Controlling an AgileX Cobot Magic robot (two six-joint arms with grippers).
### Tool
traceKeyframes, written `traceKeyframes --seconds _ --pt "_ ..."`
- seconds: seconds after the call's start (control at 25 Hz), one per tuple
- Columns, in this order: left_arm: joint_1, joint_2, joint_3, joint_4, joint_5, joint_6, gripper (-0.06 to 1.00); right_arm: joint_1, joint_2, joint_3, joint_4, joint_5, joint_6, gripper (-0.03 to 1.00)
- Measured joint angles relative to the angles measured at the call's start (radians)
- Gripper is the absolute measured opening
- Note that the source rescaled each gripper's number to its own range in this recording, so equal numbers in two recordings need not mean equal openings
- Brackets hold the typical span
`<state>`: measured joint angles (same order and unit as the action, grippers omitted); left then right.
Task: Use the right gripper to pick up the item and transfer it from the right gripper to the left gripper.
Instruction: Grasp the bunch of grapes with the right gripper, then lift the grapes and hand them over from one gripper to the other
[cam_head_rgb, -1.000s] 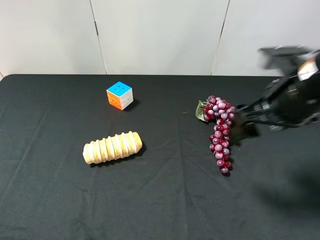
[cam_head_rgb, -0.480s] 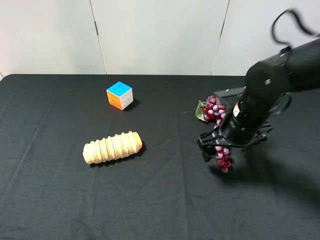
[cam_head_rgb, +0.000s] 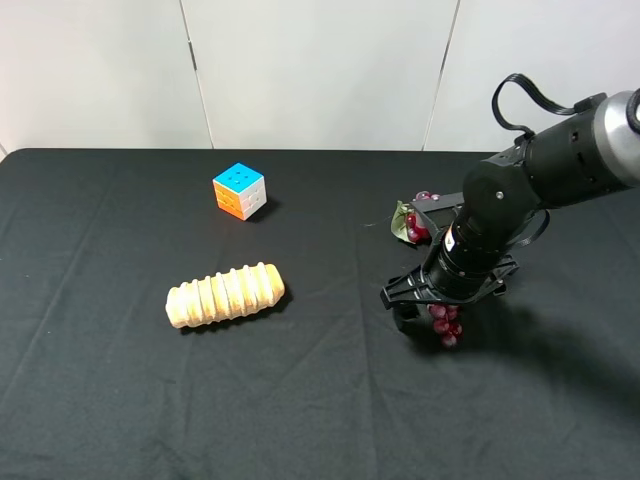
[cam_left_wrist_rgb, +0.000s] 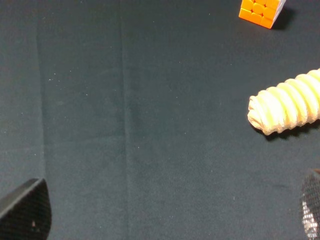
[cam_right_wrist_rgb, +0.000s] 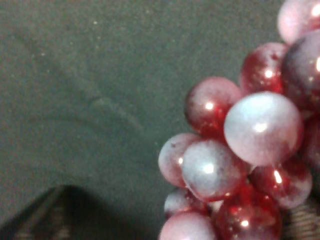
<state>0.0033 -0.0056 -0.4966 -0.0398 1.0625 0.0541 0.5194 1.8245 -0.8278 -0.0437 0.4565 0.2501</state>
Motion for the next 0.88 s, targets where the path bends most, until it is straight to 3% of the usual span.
traceKeyframes --seconds 0.12,0.2,0.52,0.64,0.88 --pt "0.000 0.000 0.000 -0.001 0.000 0.000 0.99 0.000 0.001 0.000 -0.003 -0.004 0.000 0.31" --pt "0.000 0.000 0.000 -0.001 0.000 0.000 0.99 0.000 0.001 0.000 -0.007 -0.005 0.000 0.09" --pt "0.000 0.000 0.000 -0.001 0.000 0.000 0.99 0.000 -0.028 -0.013 -0.021 0.028 0.000 0.02" --pt "0.000 0.000 0.000 -0.002 0.000 0.000 0.99 0.000 -0.087 -0.065 -0.021 0.126 0.000 0.02" --pt "0.000 0.000 0.000 -0.002 0.000 0.000 0.99 0.000 -0.221 -0.257 -0.022 0.417 -0.014 0.02"
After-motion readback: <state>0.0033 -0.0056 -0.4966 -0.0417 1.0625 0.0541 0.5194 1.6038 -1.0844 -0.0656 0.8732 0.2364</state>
